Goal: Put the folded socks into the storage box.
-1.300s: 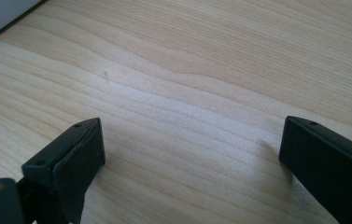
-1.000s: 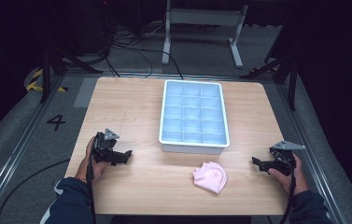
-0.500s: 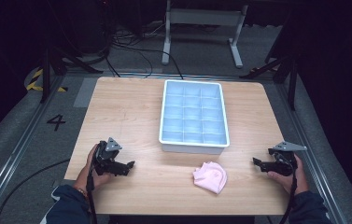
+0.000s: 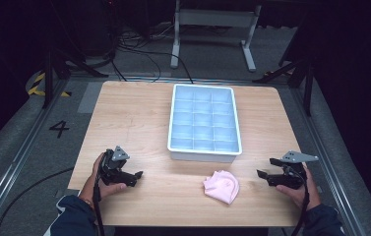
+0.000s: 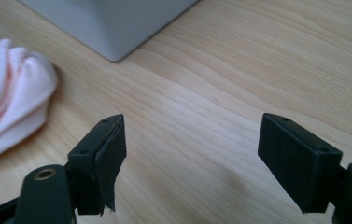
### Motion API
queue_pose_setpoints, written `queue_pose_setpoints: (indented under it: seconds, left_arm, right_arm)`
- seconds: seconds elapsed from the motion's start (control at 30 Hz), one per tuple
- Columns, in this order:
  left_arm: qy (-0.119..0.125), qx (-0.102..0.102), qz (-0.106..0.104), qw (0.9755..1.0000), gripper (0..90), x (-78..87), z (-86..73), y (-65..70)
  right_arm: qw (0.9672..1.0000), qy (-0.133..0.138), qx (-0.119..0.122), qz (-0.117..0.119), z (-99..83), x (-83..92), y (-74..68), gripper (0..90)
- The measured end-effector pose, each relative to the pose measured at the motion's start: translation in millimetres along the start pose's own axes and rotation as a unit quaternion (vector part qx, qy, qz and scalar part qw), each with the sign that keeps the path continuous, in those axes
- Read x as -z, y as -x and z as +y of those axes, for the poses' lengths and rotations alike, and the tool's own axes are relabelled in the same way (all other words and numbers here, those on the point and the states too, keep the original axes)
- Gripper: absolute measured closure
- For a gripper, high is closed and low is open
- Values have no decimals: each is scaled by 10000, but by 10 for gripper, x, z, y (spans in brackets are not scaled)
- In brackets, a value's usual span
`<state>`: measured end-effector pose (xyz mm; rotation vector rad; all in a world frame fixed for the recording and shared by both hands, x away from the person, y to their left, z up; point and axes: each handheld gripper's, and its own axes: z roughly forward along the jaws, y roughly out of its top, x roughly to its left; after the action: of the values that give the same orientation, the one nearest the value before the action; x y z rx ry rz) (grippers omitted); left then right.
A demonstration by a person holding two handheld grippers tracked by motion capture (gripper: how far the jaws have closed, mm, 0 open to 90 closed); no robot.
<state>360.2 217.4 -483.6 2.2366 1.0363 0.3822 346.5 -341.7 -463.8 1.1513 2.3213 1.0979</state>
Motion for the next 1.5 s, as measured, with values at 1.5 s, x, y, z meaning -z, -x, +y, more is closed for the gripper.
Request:
queue_pose_setpoints:
  seconds: [1.5]
  left_arm:
    - [15, 0, -2, 10000, 3, 0, -3, 2]
  right_arm:
    - [9883, -423, 1079, 995, 309, -471, -1008, 266]
